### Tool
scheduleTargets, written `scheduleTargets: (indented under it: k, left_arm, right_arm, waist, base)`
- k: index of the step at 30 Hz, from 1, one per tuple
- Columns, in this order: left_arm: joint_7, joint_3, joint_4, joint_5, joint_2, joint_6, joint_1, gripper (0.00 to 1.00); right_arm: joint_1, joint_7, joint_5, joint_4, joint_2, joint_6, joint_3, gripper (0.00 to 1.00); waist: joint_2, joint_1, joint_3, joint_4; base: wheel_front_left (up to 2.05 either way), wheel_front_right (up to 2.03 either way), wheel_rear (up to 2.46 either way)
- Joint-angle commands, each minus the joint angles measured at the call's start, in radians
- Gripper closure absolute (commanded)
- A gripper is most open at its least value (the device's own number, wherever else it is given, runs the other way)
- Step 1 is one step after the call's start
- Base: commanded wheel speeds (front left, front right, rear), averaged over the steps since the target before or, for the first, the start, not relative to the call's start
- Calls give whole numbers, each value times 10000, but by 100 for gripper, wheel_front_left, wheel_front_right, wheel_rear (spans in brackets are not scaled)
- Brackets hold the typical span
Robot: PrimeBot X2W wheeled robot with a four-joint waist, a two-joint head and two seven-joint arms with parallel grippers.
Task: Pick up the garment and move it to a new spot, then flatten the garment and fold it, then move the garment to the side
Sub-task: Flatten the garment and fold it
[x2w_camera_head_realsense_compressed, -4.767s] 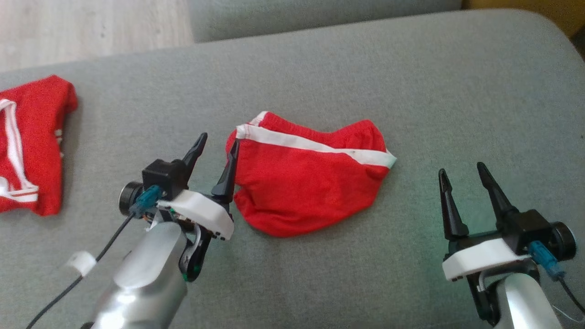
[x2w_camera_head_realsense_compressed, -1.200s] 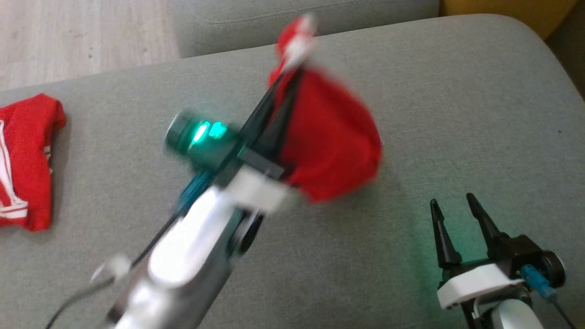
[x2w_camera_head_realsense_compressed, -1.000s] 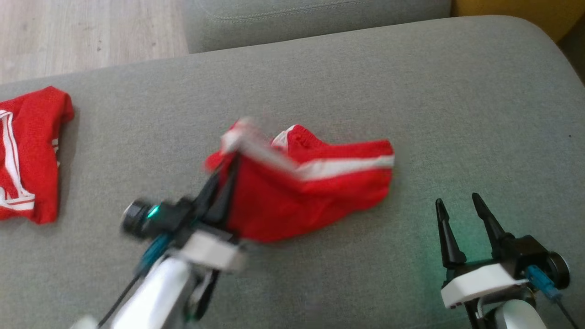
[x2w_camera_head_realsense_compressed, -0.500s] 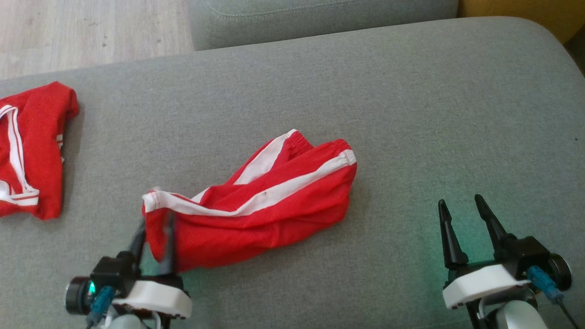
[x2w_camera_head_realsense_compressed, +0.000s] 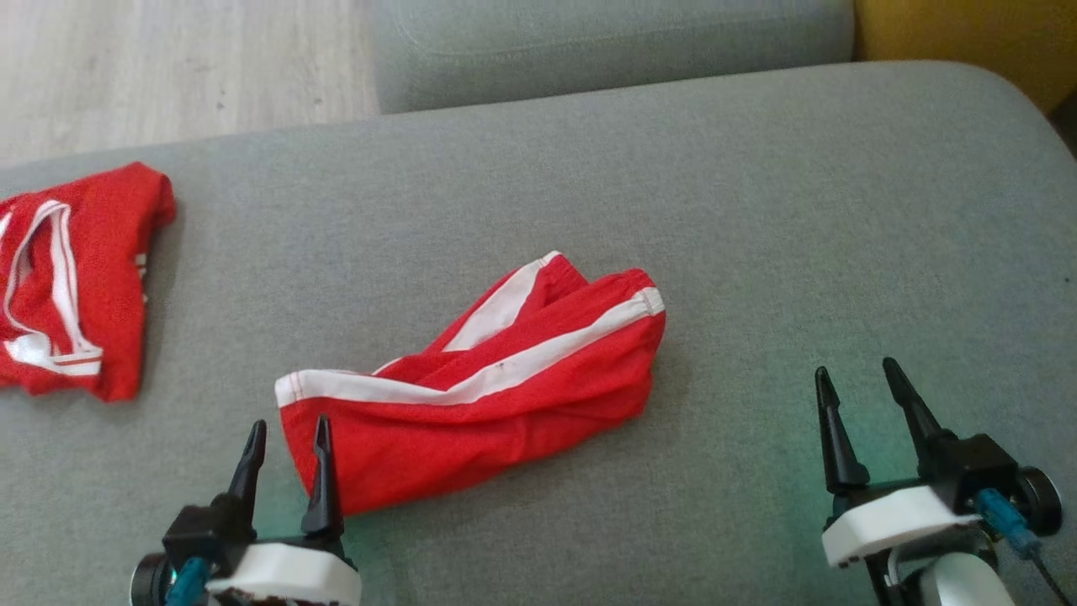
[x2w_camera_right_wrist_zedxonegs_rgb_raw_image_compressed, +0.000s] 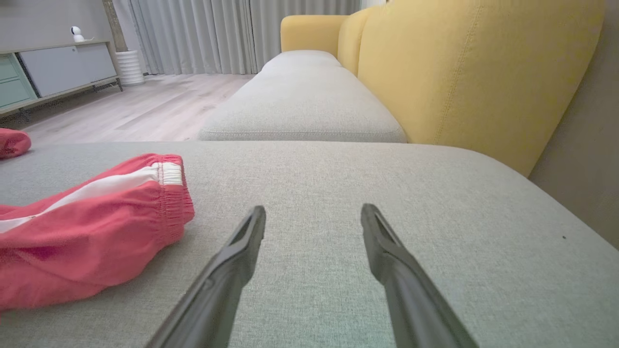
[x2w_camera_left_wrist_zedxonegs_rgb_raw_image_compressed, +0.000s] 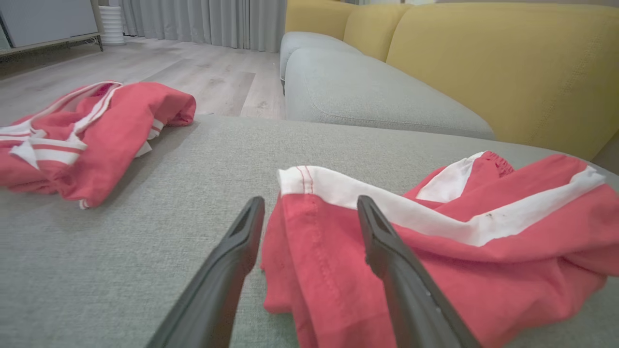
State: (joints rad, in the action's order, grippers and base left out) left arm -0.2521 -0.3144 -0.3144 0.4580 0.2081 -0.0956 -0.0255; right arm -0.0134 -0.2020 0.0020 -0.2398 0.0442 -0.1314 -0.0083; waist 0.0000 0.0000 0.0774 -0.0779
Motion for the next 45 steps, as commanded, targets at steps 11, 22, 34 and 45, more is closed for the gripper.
scheduleTargets:
  k: [11,22,34,45]
  left_arm:
    - [358,135,1120,125,-152,-262,618,0]
    - [507,86,1557,200,-129,-486,881,0]
    - [539,89,1706,278,-81,-602,907,0]
    - [619,-146,2122,169,-105,-618,609,0]
  right_arm:
    - [-135,202,-60,681,60,7,246,0]
    - [-338,193,258,520,60,7,710,0]
    - [-242,376,169,448,60,7,817,0]
    - [2089,3424,524,-67,291,7,1688,0]
  waist:
    - [0,0,-938,705]
    - [0,0,-995,866]
    - [0,0,-912,826]
    - [0,0,-534,1238]
  base:
    - [0,0,0]
    - [0,0,0]
    - [0,0,0]
    - [0,0,0]
